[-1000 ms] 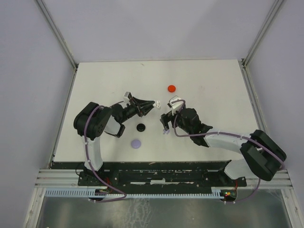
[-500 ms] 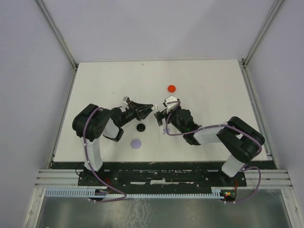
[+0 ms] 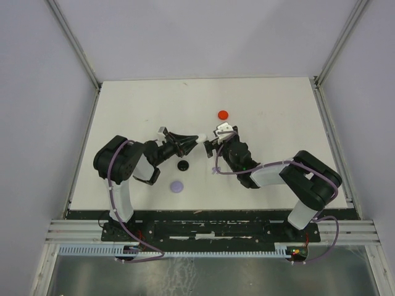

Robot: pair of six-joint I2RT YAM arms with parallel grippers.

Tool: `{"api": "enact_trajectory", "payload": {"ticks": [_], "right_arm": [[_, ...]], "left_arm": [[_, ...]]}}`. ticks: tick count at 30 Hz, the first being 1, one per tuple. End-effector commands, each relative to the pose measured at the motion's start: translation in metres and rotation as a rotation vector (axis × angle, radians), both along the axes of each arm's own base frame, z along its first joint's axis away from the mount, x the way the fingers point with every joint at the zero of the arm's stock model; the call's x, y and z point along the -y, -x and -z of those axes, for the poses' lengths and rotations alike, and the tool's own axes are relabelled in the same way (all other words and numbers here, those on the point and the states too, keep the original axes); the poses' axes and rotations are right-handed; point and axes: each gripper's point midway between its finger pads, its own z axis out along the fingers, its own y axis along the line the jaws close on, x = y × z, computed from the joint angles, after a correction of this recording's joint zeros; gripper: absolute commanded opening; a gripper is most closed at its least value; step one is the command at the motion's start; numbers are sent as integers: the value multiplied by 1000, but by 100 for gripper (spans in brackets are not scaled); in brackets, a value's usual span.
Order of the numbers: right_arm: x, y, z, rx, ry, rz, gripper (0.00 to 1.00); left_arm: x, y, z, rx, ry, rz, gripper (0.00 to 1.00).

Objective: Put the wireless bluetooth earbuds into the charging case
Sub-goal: Close the charging case, then place the charging case at the center of the board.

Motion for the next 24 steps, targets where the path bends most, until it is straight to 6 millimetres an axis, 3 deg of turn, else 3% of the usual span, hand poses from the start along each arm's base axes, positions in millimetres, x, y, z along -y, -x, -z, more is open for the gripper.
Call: {"api": "enact_trajectory", "payload": {"ticks": [1, 5, 12, 18, 24], "right_arm": [[14, -5, -36, 85, -36, 74, 99], [44, -11, -24, -87, 21, 271, 100], [79, -7, -52, -221, 29, 321, 100], [118, -1, -57, -281, 69, 391, 100], [131, -1, -57, -301, 46, 399, 100]], "left_arm": [[-1, 9, -45, 188, 86, 9, 3], [2, -8, -32, 172, 77, 3, 3], [18, -66, 4, 173, -21, -32, 3], [31, -109, 45, 149, -199, -43, 3], [29, -142, 78, 120, -449, -57, 3]]}}
